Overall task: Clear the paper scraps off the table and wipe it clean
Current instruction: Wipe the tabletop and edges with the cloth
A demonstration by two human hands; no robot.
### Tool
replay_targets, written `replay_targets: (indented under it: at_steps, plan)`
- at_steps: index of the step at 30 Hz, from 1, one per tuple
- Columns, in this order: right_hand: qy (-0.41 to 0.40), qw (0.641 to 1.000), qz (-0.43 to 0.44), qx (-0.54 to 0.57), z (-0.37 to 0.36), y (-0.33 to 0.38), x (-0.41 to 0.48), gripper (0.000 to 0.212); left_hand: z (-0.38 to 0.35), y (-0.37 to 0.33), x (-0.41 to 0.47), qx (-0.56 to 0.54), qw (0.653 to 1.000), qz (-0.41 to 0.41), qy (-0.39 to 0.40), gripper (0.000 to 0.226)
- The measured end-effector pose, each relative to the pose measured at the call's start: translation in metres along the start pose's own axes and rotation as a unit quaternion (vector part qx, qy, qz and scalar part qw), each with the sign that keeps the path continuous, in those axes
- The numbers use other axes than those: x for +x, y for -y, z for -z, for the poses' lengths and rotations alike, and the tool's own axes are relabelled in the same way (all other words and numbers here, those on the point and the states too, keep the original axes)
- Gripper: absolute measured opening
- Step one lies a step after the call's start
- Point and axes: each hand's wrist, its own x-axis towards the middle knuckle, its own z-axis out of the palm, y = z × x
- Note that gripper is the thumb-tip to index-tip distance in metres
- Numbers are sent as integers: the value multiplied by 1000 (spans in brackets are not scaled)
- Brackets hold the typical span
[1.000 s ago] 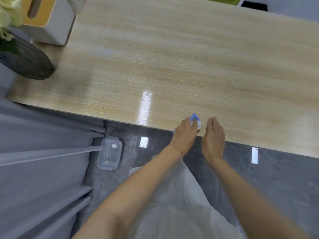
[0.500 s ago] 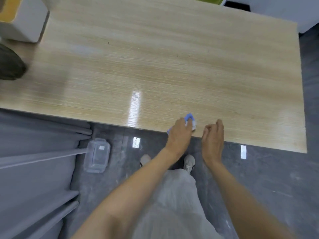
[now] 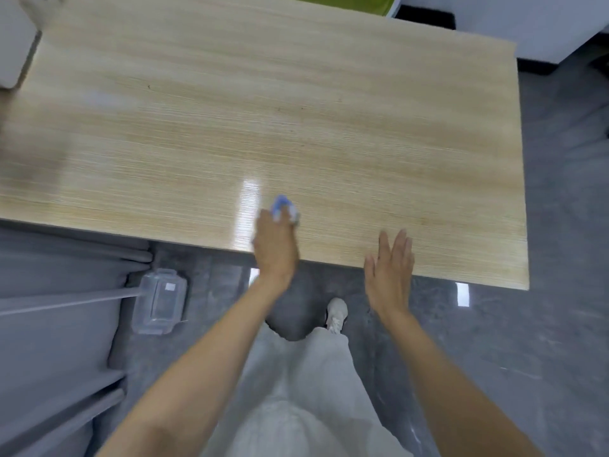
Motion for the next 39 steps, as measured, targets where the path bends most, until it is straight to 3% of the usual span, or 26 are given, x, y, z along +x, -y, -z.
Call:
replay_targets:
  at_steps: [2,3,4,5,7,8,10,13,15,16,19,21,23,26,28,31,35,37,39]
  plan:
    - [9,1000,11,-17,7,-12,6,54,-27,-23,-40,-23,993,-28,111,24]
    - [13,999,16,-26,11,-19,10,54,-40,-35,-67,13,976,-131,176,27]
    - [17,999,22,-31,14,-24,12,53,-42,-43,-81,59,956,-183,219,31]
    - [22,999,29,-31,16,-30,14,53,-40,-39,-75,83,946,-227,216,37]
    - [31,998,51,-28,17,-39,14,52,-19,-25,-40,95,952,-213,196,41]
    - [31,997,63,-32,17,-43,14,53,-7,-20,-25,94,965,-169,179,40]
    - [28,995,81,-41,15,-49,13,53,7,-7,0,58,994,-68,67,37]
    - [31,994,86,-56,14,-52,16,55,-11,-18,-10,-9,999,6,-48,24]
    - [38,993,88,-67,15,-53,17,56,-41,-45,-44,-113,992,50,-17,17]
    - [39,993,91,-71,16,-54,18,56,-55,-57,-64,-134,990,34,41,14]
    - [44,991,102,-74,18,-57,21,56,-73,-71,-107,-60,971,-83,218,23]
    - [40,990,108,-77,19,-58,21,56,-64,-61,-94,21,955,-163,247,30]
    - [43,989,112,-81,20,-58,22,58,-46,-49,-57,80,956,-188,211,29]
    - [50,985,135,-98,22,-63,25,59,-31,-41,-10,-32,996,-47,75,27]
    - [42,983,147,-103,25,-68,28,56,-43,-52,-21,-45,998,-27,19,23]
    - [28,979,168,-108,30,-74,33,50,-74,-61,-87,-57,993,-38,92,22]
    - [-5,974,203,-101,39,-72,45,59,-71,-53,-96,80,962,-170,198,37]
    - [-15,974,200,-104,40,-70,50,58,-63,-59,-56,78,963,-175,187,35]
    - [-13,980,178,-92,36,-66,55,59,-57,-73,-15,27,985,-127,111,23]
